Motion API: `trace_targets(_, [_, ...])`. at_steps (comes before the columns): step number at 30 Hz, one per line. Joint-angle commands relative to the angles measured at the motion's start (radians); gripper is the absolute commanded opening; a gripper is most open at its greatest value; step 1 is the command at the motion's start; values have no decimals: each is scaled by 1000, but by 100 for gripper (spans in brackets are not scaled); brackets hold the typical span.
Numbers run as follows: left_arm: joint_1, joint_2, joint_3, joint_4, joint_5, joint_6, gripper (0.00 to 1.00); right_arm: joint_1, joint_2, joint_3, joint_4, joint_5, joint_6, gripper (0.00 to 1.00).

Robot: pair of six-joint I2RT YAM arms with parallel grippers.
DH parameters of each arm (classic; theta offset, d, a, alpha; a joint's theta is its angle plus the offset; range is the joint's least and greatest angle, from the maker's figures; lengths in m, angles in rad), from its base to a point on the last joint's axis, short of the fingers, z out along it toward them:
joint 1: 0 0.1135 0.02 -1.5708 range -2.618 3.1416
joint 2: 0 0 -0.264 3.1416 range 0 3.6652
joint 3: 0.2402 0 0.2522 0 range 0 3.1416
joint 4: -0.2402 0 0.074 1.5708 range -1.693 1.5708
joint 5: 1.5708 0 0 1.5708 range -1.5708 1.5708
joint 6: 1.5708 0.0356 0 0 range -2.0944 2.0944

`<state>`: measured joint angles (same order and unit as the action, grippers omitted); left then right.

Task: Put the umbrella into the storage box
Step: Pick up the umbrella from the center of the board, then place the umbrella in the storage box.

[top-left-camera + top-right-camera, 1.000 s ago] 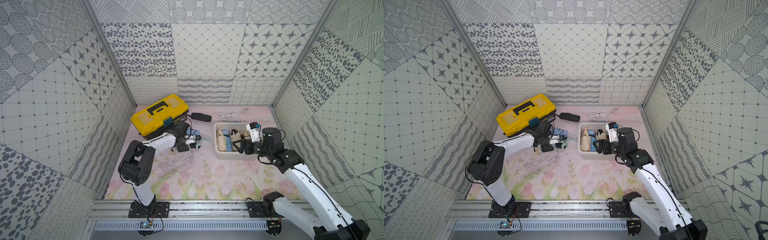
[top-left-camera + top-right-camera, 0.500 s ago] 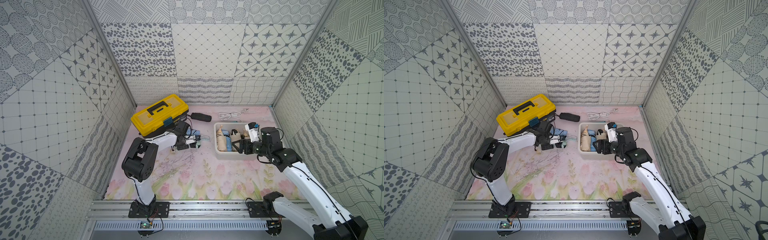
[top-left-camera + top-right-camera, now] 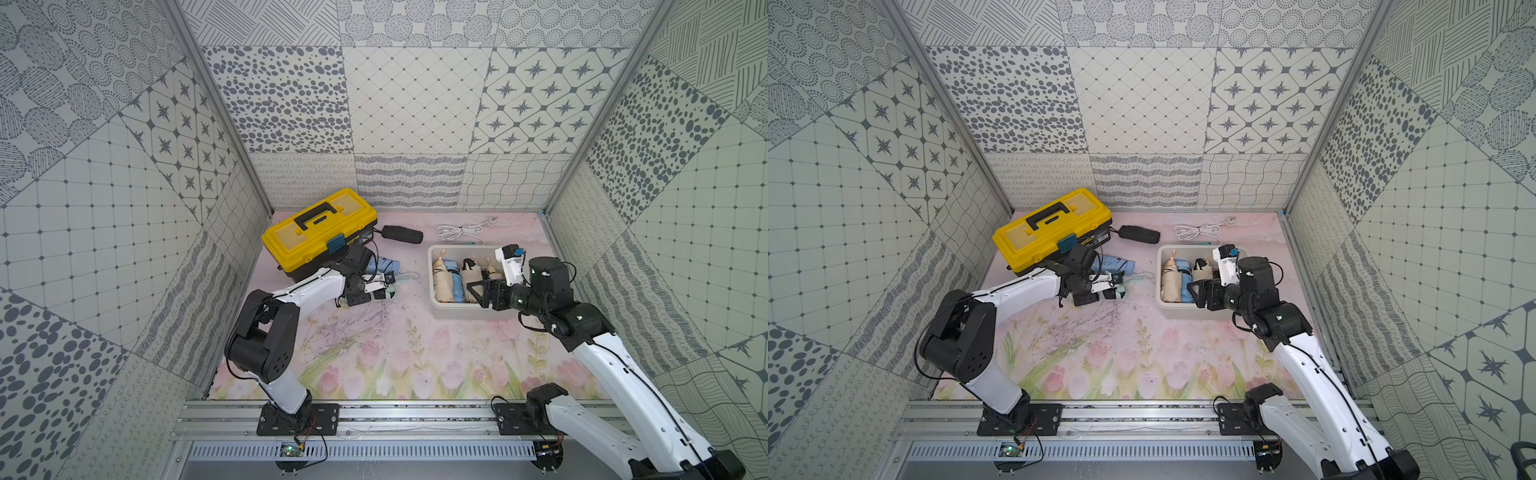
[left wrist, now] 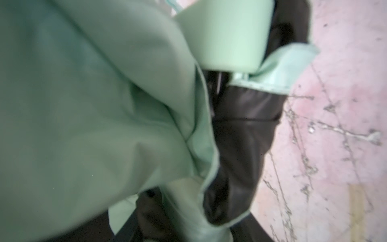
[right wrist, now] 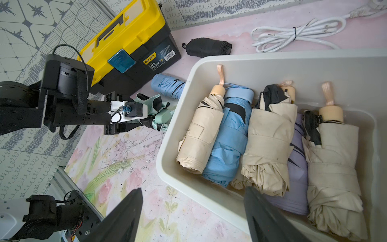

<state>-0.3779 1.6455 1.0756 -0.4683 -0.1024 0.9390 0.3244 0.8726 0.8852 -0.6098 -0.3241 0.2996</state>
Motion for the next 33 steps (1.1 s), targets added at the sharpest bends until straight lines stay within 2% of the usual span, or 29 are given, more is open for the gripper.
trace_targets(1, [-3, -132, -7, -69, 91, -220, 37, -4, -32, -16, 24, -1, 13, 82])
trace_targets(7, [-26, -328, -88, 15, 223, -586, 36, -4, -57, -32, 24, -21, 44, 82])
trace_targets(13, [-52, -518, -219, 219, 240, -960, 36, 1, -79, -75, 85, -67, 129, 81])
trace_targets(17, [-93, -605, -282, 332, 234, -1154, 36, 45, -76, -115, 180, -72, 219, 81])
trace_targets(24, [-225, -619, -310, 501, 264, -1314, 36, 232, 24, -93, 336, 6, 266, 82])
trace_targets(28, [-302, -573, -308, 596, 198, -1378, 35, 315, 108, -62, 424, 39, 323, 83])
trace_targets(33, [-404, -492, -276, 660, 75, -1387, 34, 392, 203, -9, 468, 97, 404, 85])
